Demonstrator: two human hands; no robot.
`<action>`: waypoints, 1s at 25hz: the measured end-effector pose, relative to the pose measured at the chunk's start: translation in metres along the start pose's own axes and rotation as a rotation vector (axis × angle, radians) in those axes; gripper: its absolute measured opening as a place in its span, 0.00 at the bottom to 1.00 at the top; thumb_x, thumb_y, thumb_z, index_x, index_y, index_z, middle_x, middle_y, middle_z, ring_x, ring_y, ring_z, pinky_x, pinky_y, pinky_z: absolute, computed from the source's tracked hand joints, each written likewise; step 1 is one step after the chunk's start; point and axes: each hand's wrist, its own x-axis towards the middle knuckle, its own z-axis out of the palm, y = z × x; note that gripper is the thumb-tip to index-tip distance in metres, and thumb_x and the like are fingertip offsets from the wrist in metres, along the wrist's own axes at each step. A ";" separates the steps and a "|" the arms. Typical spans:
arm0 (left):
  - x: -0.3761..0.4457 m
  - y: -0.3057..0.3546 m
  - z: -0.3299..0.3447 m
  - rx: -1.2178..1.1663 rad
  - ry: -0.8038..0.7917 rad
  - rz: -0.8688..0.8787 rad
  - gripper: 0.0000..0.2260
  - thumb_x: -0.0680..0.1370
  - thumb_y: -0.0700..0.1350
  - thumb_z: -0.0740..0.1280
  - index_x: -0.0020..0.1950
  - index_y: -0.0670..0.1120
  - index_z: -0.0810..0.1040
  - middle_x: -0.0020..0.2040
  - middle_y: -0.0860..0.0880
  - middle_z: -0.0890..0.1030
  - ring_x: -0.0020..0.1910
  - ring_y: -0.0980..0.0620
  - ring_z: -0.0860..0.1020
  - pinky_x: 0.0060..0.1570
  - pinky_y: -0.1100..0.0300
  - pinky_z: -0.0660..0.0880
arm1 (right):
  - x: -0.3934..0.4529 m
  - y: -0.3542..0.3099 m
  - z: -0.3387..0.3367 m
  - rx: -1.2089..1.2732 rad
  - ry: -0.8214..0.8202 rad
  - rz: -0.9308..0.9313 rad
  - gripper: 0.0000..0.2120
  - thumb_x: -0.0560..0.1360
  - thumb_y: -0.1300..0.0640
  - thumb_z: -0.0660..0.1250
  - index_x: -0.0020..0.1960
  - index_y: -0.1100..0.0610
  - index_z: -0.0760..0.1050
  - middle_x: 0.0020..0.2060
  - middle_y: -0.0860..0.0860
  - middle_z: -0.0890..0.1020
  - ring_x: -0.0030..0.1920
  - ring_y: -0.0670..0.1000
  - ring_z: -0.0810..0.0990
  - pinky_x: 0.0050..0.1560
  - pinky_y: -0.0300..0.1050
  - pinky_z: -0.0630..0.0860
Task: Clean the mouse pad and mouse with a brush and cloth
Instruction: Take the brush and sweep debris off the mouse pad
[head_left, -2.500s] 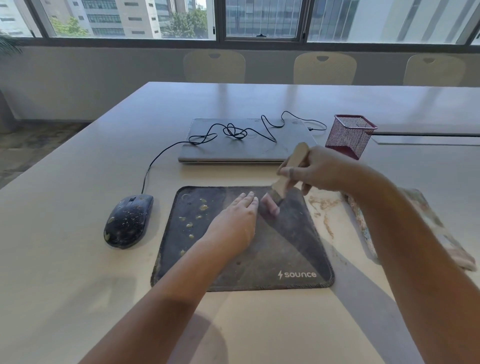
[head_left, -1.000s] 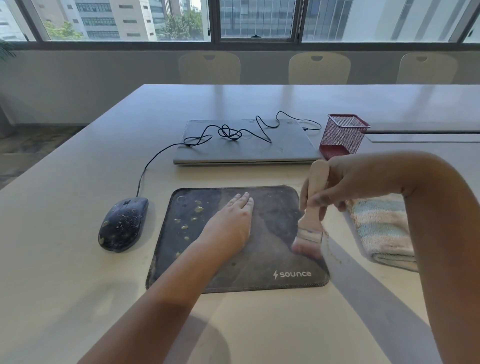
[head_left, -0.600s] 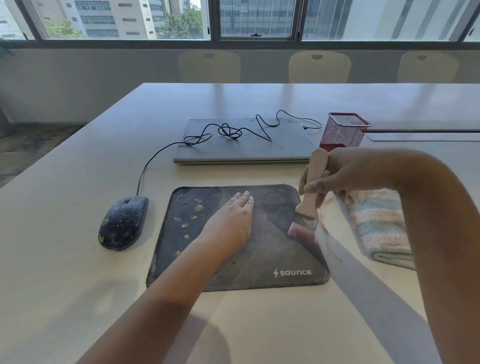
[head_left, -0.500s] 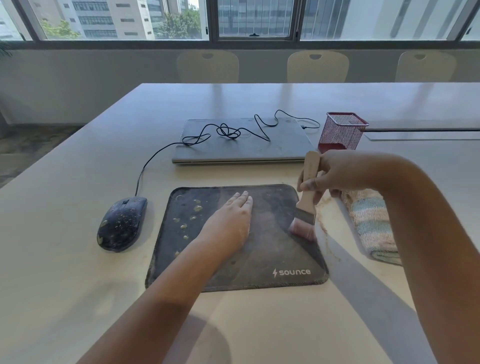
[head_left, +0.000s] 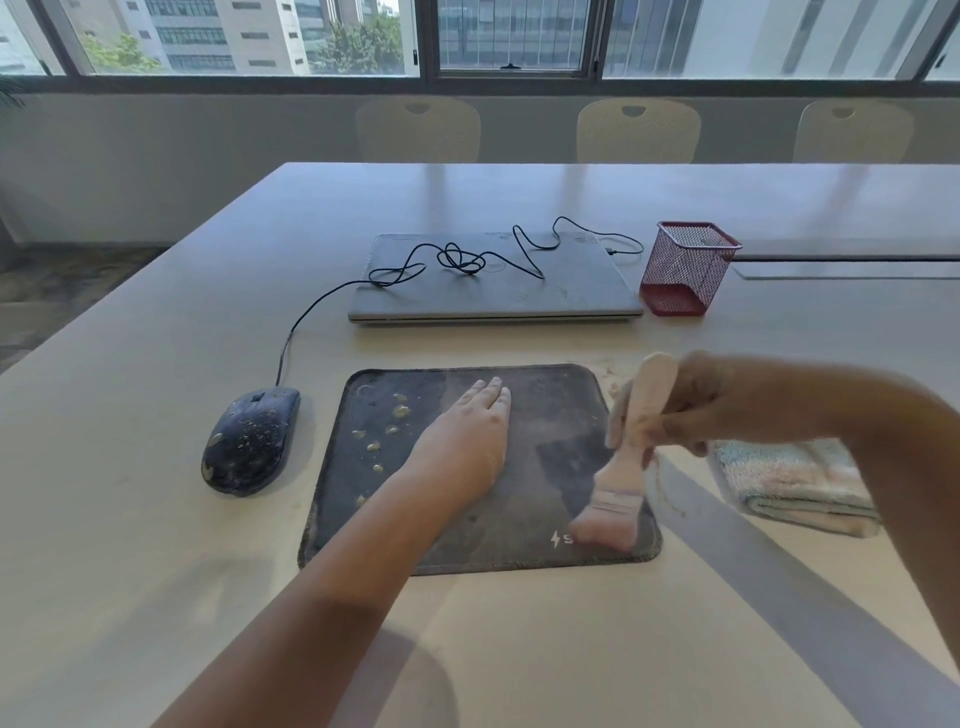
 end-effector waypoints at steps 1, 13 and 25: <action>0.000 0.000 0.000 -0.001 -0.002 -0.004 0.22 0.81 0.38 0.49 0.75 0.41 0.48 0.77 0.46 0.48 0.76 0.52 0.47 0.72 0.62 0.45 | -0.006 0.004 -0.007 -0.009 0.052 0.022 0.07 0.70 0.53 0.65 0.44 0.48 0.82 0.38 0.51 0.84 0.35 0.41 0.78 0.32 0.33 0.70; 0.000 0.000 0.001 -0.014 0.002 -0.004 0.22 0.82 0.38 0.49 0.75 0.41 0.49 0.77 0.46 0.49 0.76 0.52 0.47 0.72 0.62 0.46 | -0.008 0.015 -0.008 0.014 0.512 -0.029 0.08 0.73 0.62 0.66 0.42 0.50 0.79 0.32 0.46 0.83 0.28 0.37 0.74 0.28 0.30 0.66; 0.002 -0.003 0.005 0.000 0.025 0.007 0.23 0.82 0.40 0.50 0.76 0.42 0.48 0.77 0.47 0.48 0.76 0.52 0.47 0.71 0.63 0.45 | 0.032 0.034 0.001 -0.255 0.810 0.079 0.03 0.75 0.53 0.67 0.44 0.46 0.78 0.36 0.47 0.81 0.34 0.45 0.76 0.35 0.41 0.72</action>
